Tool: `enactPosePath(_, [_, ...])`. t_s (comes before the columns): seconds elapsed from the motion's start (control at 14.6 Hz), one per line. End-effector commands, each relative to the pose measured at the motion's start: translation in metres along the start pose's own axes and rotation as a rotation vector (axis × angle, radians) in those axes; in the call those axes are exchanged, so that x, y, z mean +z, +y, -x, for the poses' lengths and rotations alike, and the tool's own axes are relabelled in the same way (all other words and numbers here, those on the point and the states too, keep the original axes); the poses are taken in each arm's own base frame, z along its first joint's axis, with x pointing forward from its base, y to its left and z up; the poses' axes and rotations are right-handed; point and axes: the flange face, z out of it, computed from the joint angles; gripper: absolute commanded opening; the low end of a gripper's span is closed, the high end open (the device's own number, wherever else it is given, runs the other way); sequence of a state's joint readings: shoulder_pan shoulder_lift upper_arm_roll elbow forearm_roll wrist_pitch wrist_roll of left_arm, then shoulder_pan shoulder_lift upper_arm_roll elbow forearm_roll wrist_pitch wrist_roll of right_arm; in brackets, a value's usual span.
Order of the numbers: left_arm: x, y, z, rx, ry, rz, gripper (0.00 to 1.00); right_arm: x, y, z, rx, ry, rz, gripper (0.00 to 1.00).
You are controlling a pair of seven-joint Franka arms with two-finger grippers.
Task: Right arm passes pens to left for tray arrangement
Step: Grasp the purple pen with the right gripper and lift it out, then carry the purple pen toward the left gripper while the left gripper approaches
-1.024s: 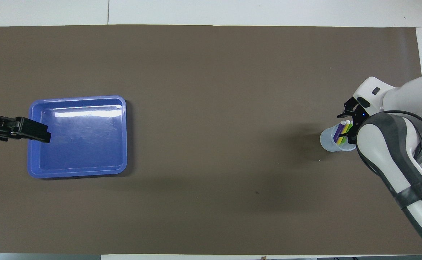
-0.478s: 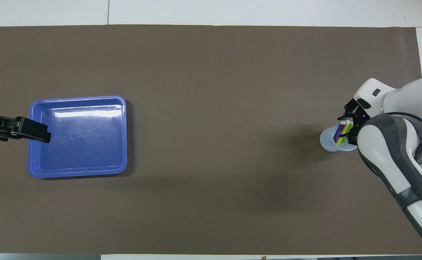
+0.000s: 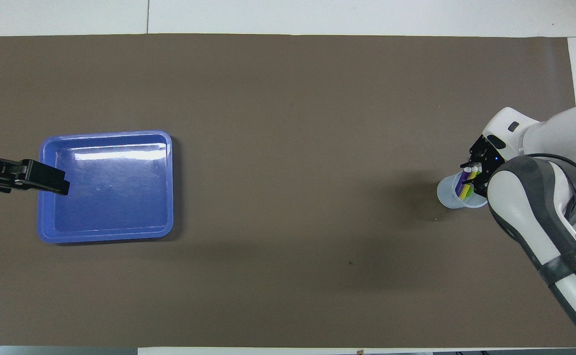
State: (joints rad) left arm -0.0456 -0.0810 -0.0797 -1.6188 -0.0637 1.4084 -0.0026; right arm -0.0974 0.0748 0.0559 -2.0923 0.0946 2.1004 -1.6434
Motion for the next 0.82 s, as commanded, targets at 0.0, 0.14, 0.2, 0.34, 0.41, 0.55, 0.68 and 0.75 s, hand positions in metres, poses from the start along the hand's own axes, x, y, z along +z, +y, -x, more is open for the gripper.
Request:
enactPosePath(0.0, [0.001,-0.001,0.009,-0.011,0.014,-0.019,1.00,-0.002,-0.007,0.001,-0.014,0.017,0.013,0.14])
enactPosePath(0.14, [0.001,-0.001,0.009,-0.011,0.014,-0.019,1.00,-0.004,-0.006,0.002,-0.011,0.019,0.011,0.11])
enactPosePath(0.2, [0.001,-0.001,0.009,-0.011,0.014,-0.019,1.00,-0.005,-0.006,0.001,-0.006,0.026,0.011,0.11])
enactPosePath(0.34, [0.001,-0.001,0.009,-0.011,0.014,-0.019,1.00,-0.006,-0.006,0.000,0.006,0.050,0.012,0.11])
enactPosePath(0.41, [0.001,-0.001,0.009,-0.011,0.014,-0.019,1.00,-0.007,-0.005,0.001,0.009,0.050,0.011,0.10])
enactPosePath(0.55, [0.001,0.000,0.009,-0.010,0.013,-0.014,1.00,-0.027,0.001,0.006,0.038,0.070,0.012,0.03])
enactPosePath(0.68, [0.001,0.000,0.009,-0.010,0.013,-0.011,1.00,-0.066,0.007,0.008,0.130,0.115,-0.001,0.00])
enactPosePath(0.75, [0.001,0.000,0.009,-0.010,0.013,-0.010,1.00,-0.090,0.009,0.011,0.172,0.121,-0.011,0.00])
